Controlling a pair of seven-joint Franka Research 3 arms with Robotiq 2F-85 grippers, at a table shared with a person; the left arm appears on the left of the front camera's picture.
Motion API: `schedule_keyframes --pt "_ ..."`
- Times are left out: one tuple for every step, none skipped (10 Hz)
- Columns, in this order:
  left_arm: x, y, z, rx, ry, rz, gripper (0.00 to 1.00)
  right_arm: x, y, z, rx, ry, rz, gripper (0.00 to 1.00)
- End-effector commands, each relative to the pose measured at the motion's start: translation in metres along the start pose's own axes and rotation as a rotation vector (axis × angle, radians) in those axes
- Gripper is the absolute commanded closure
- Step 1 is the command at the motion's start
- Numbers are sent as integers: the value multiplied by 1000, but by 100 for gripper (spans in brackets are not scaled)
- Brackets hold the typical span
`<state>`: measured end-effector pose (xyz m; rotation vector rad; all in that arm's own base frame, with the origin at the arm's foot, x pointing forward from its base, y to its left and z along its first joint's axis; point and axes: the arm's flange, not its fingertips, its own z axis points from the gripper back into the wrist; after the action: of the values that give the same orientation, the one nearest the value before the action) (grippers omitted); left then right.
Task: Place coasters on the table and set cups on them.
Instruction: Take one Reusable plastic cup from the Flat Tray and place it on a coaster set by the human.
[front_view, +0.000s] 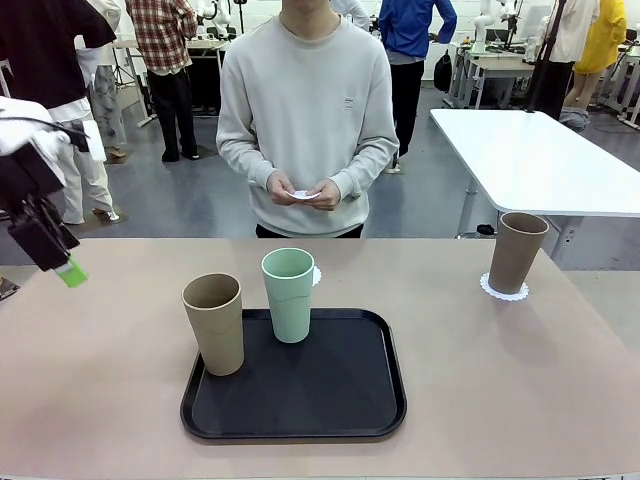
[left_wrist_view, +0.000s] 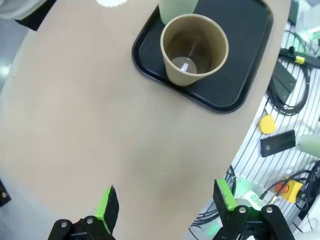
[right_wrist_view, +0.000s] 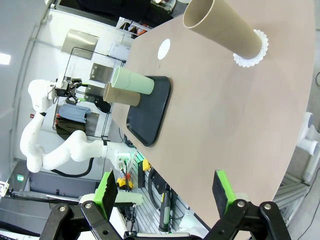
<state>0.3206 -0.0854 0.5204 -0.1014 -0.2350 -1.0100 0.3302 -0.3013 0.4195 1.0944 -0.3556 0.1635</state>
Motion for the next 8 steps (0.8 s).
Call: schedule_keyframes --pt "-3 2 14 -25 -32 6 0 0 -1 -1 -1 -1 -1 0" --pt "-3 2 14 -25 -32 6 0 0 -1 -1 -1 -1 -1 0" --pt "-3 2 14 -25 -32 6 0 0 -1 -1 -1 -1 -1 0" --pt "-3 2 14 -25 -32 6 0 0 -1 -1 -1 -1 -1 0" --pt "-3 2 14 -25 -32 6 0 0 -1 -1 -1 -1 -1 0" --pt "-3 5 11 -16 -37 6 0 0 -1 -1 -1 -1 -1 0" --pt "1 18 -7 -64 -73 -68 0 0 -1 -1 -1 -1 -1 0" --pt "1 24 -17 -106 -153 -166 0 0 -1 -1 -1 -1 -1 0"
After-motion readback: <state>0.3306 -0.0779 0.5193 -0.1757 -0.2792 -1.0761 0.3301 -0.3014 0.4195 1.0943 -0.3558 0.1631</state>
